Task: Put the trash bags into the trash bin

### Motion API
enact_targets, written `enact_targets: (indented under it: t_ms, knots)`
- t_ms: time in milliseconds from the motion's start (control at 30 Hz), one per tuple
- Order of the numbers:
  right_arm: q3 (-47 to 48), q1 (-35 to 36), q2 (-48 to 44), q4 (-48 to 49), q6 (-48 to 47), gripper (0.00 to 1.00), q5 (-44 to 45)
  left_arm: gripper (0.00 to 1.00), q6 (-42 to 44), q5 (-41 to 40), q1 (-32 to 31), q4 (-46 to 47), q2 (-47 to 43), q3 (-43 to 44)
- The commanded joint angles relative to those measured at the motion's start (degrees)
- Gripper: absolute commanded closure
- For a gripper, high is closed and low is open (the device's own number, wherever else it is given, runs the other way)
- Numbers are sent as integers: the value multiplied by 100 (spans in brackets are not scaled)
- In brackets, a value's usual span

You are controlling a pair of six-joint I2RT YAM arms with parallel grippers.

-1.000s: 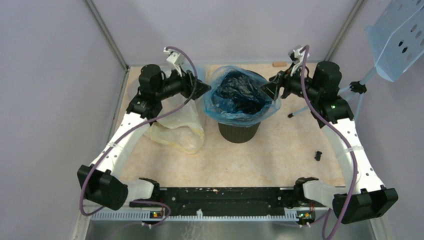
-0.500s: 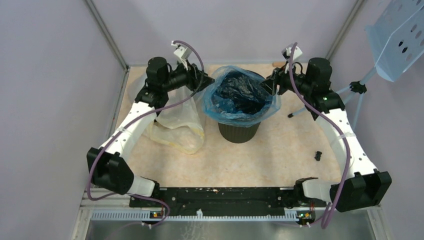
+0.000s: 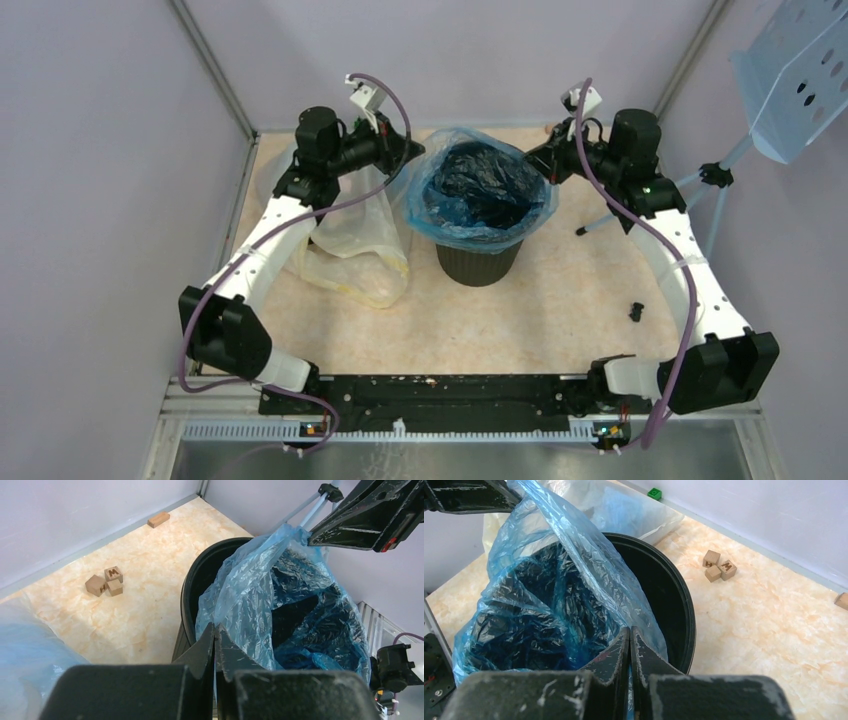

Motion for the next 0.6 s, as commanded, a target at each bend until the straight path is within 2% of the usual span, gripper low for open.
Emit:
enact_targets:
  t_ms: [0, 267, 567]
  knots:
    - [323, 25, 55, 299, 93, 100, 220, 100, 130, -75, -9, 167, 36, 341]
    - [952, -36, 719, -145, 530, 100, 933, 100, 129, -281, -9, 32, 495, 687]
    - [1344, -328, 1339, -350, 913, 100, 1044, 100, 74, -492, -4, -717, 1545, 1436]
